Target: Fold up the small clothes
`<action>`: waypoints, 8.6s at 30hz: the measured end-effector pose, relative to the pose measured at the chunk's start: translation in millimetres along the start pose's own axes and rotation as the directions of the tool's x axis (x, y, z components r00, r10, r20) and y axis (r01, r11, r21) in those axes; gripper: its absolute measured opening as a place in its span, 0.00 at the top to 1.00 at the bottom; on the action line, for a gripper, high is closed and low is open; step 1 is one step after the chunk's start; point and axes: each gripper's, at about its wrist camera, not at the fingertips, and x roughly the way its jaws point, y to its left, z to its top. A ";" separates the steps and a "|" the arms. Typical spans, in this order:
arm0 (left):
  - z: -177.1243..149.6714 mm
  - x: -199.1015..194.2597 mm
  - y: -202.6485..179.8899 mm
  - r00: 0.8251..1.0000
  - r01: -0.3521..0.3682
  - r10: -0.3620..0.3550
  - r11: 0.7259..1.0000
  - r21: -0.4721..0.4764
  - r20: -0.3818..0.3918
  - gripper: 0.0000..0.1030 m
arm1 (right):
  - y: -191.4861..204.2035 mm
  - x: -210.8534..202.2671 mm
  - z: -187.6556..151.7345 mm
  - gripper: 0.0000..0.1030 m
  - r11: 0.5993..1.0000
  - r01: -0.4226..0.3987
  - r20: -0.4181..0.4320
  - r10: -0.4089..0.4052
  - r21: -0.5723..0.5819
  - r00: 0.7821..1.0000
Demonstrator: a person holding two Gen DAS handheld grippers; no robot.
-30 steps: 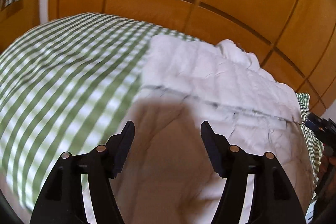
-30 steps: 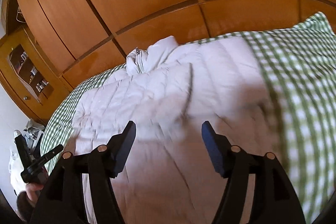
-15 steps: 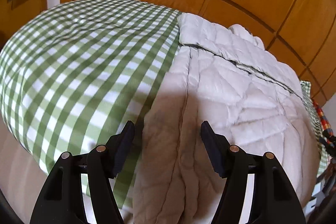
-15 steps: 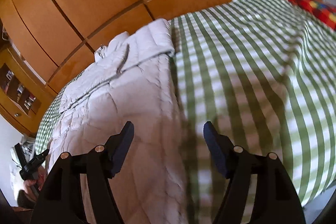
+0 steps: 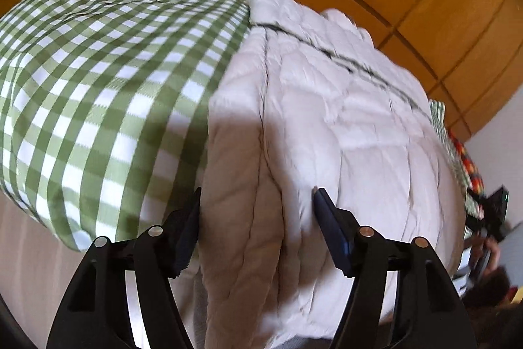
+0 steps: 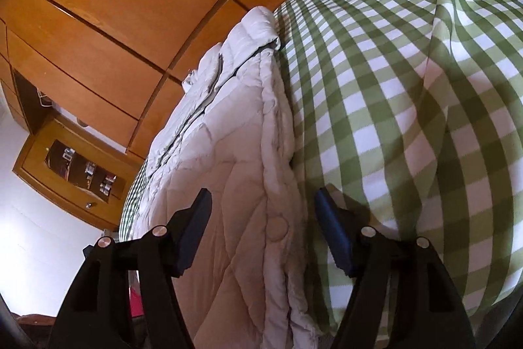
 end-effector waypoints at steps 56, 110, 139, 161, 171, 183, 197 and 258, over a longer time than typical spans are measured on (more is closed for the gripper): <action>-24.8 -151.6 -35.2 0.677 0.734 -0.689 0.658 -0.171 0.259 0.91 | 38.4 -104.8 -30.3 0.86 0.732 -0.675 0.181 0.654 0.096 0.735; 167.1 21.7 -76.3 0.963 0.214 -0.188 0.969 -0.126 0.192 0.27 | 162.7 107.3 113.8 0.31 0.917 0.202 0.011 -0.212 -0.344 0.977; 177.0 74.5 -149.7 0.985 -0.110 0.088 0.982 0.152 0.148 0.95 | 194.0 159.2 122.3 0.97 0.761 0.365 0.071 -0.390 -0.536 0.918; 174.2 171.9 -106.8 0.984 -0.137 0.120 0.982 0.126 0.134 0.72 | 125.5 214.2 130.1 0.86 0.835 0.311 0.090 -0.304 -0.453 0.948; 152.3 99.0 -128.9 0.954 -0.151 0.126 0.986 0.074 0.272 0.58 | 143.4 171.6 114.9 0.50 0.833 0.305 0.178 -0.251 -0.462 0.952; 107.0 118.2 -222.8 0.968 -0.134 0.059 0.944 0.302 0.243 0.66 | 122.6 142.9 119.1 0.48 0.784 0.437 0.223 -0.376 -0.440 0.899; 91.0 141.3 -214.2 0.973 -0.138 0.079 0.952 0.272 0.215 0.66 | 105.0 126.6 111.8 0.40 0.845 0.373 0.265 -0.286 -0.384 0.921; 0.6 136.6 -219.6 0.979 0.068 -0.110 0.970 0.234 0.174 0.97 | 37.4 71.0 52.7 0.70 0.979 -0.092 0.234 0.048 0.182 0.971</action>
